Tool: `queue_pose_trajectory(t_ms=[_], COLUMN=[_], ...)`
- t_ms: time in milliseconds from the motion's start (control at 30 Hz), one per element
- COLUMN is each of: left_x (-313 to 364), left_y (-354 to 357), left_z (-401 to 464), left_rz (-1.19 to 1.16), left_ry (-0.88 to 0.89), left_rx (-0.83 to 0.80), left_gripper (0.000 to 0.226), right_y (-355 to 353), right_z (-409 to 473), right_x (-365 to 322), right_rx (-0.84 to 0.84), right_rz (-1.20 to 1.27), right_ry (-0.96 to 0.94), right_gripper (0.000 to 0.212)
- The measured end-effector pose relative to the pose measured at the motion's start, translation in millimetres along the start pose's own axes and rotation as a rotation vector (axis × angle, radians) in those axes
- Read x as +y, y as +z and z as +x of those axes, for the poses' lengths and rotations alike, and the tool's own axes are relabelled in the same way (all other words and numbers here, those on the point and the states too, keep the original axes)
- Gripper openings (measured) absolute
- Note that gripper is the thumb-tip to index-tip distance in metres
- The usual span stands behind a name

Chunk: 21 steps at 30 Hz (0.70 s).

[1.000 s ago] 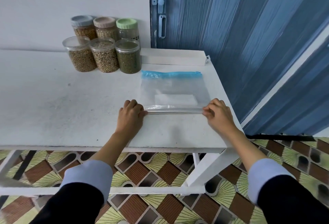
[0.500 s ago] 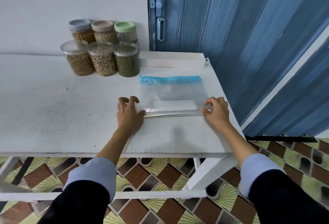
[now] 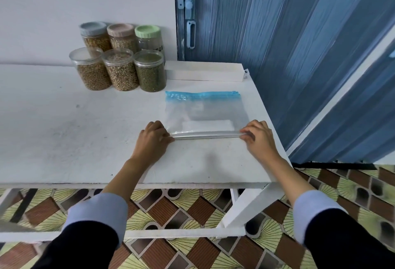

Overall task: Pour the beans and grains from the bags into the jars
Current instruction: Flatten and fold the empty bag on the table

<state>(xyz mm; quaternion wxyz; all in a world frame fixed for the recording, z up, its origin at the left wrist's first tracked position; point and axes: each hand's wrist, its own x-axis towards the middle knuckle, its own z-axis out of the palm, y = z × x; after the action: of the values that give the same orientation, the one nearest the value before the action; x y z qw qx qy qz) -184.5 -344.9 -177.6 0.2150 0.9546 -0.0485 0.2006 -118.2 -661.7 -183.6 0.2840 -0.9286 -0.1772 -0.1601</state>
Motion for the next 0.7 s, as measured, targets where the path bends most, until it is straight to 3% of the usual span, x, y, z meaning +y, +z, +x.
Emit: queue_pose_trajectory(t_ms=[233, 400, 533, 700], left_x=[11, 20, 28, 13], left_y=[6, 7, 17, 16], left_z=[0, 13, 10, 5], left_rz=[-0.237, -0.271, -0.071, -0.104], left_ry=[-0.342, -0.556, -0.423, -0.278], left_rx=[0.051, 0.022, 0.126, 0.184], left_gripper=[0.023, 0.014, 0.009, 0.017], right_y=[-6, 0, 5, 8], right_z=[1, 10, 10, 2], right_x=[-9, -12, -13, -6], right_rx=[-0.045, -0.031, 0.046, 0.107], right_rz=[0.332, 0.364, 0.290, 0.122], right_ry=[0.326, 0.435, 0.433, 0.266], right_gripper=[0.007, 0.009, 0.014, 0.024])
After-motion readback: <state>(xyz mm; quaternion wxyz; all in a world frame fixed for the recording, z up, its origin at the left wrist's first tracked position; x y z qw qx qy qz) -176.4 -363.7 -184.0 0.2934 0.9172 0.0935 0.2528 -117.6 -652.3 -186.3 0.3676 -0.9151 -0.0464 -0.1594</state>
